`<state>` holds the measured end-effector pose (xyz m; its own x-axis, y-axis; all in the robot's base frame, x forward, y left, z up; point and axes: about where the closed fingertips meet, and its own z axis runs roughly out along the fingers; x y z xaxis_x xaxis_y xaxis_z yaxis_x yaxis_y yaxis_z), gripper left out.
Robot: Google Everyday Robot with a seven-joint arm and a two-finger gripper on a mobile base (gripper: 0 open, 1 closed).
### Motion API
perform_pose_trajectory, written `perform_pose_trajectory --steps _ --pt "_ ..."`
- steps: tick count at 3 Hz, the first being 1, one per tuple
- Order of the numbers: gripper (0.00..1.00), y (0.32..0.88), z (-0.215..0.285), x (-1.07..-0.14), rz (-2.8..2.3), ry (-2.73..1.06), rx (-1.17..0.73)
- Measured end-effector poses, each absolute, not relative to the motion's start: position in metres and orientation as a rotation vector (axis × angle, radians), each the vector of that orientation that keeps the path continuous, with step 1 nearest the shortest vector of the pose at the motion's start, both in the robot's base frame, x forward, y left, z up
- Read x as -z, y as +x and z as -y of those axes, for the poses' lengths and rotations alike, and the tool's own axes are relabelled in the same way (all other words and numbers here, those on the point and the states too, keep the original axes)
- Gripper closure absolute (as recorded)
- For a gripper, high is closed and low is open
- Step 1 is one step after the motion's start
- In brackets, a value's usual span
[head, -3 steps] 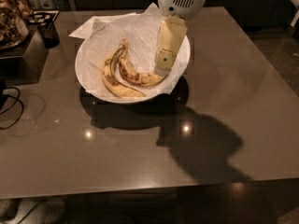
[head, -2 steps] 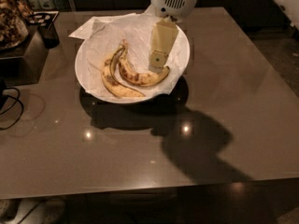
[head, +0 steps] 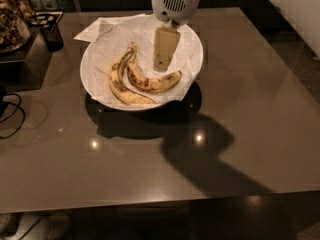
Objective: Pick banana from white bowl
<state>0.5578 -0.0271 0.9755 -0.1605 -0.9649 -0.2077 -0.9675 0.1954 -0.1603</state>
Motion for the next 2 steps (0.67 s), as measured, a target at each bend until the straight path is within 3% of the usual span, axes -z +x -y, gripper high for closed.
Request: perform_pose_trajectory --steps 2 --pt "0.31 0.568 0.009 -0.955 -2.235 -1.905 0.007"
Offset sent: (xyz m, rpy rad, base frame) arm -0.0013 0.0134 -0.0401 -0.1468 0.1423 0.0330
